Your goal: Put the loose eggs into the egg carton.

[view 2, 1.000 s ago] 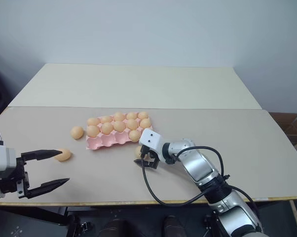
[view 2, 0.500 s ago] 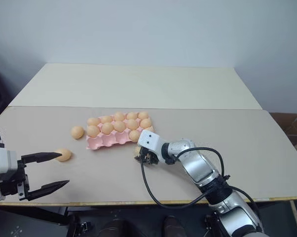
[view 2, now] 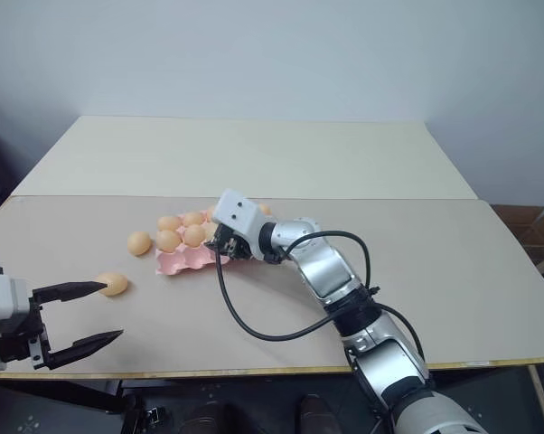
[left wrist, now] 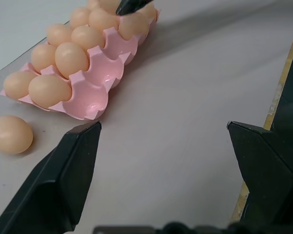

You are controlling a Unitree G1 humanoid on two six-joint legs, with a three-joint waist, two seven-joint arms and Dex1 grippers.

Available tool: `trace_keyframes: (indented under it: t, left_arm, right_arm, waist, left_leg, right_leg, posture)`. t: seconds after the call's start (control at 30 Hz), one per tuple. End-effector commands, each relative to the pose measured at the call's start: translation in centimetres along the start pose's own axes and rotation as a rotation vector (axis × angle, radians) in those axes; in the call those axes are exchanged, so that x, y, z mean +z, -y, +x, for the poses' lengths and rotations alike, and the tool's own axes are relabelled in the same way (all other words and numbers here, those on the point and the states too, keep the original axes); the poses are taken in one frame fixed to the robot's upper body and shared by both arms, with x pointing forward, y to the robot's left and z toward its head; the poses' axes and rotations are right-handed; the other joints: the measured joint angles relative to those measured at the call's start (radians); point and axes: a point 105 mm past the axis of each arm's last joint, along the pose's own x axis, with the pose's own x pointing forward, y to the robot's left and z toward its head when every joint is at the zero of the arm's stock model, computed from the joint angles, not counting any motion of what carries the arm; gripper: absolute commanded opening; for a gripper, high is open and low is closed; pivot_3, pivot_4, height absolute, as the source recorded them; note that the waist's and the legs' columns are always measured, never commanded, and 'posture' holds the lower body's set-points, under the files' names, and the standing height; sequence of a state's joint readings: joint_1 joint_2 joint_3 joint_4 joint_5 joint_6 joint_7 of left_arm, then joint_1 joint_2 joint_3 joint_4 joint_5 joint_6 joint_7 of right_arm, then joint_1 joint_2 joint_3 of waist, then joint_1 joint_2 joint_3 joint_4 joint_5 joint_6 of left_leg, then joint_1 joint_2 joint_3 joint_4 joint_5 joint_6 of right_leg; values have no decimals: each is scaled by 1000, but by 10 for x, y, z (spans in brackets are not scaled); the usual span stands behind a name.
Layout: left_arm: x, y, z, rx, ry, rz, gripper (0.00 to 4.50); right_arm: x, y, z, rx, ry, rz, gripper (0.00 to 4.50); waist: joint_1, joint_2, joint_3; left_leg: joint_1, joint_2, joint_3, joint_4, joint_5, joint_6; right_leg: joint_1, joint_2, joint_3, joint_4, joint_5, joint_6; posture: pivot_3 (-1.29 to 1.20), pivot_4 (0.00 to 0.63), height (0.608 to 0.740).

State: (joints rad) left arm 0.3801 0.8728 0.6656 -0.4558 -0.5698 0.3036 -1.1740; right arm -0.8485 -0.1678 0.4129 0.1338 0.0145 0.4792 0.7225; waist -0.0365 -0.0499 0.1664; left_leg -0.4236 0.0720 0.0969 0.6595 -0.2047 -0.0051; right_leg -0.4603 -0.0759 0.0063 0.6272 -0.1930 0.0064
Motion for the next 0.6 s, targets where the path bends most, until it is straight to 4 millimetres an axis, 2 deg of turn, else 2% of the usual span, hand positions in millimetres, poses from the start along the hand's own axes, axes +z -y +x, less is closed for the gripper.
trace_keyframes:
  t: [0.03,0.13,0.2,0.23,0.37,0.5,0.6]
  left_arm:
    - [9,1,-1,12,13,47,4500]
    - [9,3,-2,19,10,47,4500]
    - [8,3,-2,23,9,48,4500]
    - [8,3,-2,24,9,48,4500]
    - [8,4,-1,24,9,44,4500]
    - [8,4,0,26,14,46,4500]
    - [9,3,0,33,15,54,4500]
  right_arm:
    - [13,5,7,-16,42,-59,2017]
    - [11,7,11,-25,38,-73,2017]
    - [11,8,12,-26,39,-76,2720]
    - [11,8,12,-21,45,-72,2911]
    - [12,3,13,9,52,-80,4395]
    - [11,3,11,-9,38,-107,4454]
    - [12,7,3,-27,32,-115,4454]
  waist:
    - [-4,0,0]
    - [-8,0,0]
    - [-9,0,0]
    - [-9,0,0]
    - [-9,0,0]
    - [-9,0,0]
    - [-9,0,0]
  left_leg:
    - [0,0,0,0,0,0]
    - [0,1,0,0,2,4]
    - [1,1,0,0,3,4]
    - [1,1,0,0,2,4]
    - [1,1,0,-1,2,4]
    - [1,1,0,-1,2,3]
    - [1,1,0,-1,0,-1]
  right_leg:
    - [0,0,0,0,0,0]
    - [0,1,0,1,0,0]
    - [0,1,0,1,0,0]
    - [0,1,0,1,0,0]
    - [0,1,0,1,0,0]
    - [0,1,0,1,0,0]
    - [0,1,0,1,0,0]
  posture:
    - [0,150,740]
    - [0,150,740]
    - [0,150,740]
    - [0,150,740]
    - [0,150,740]
    - [0,150,740]
    - [0,150,740]
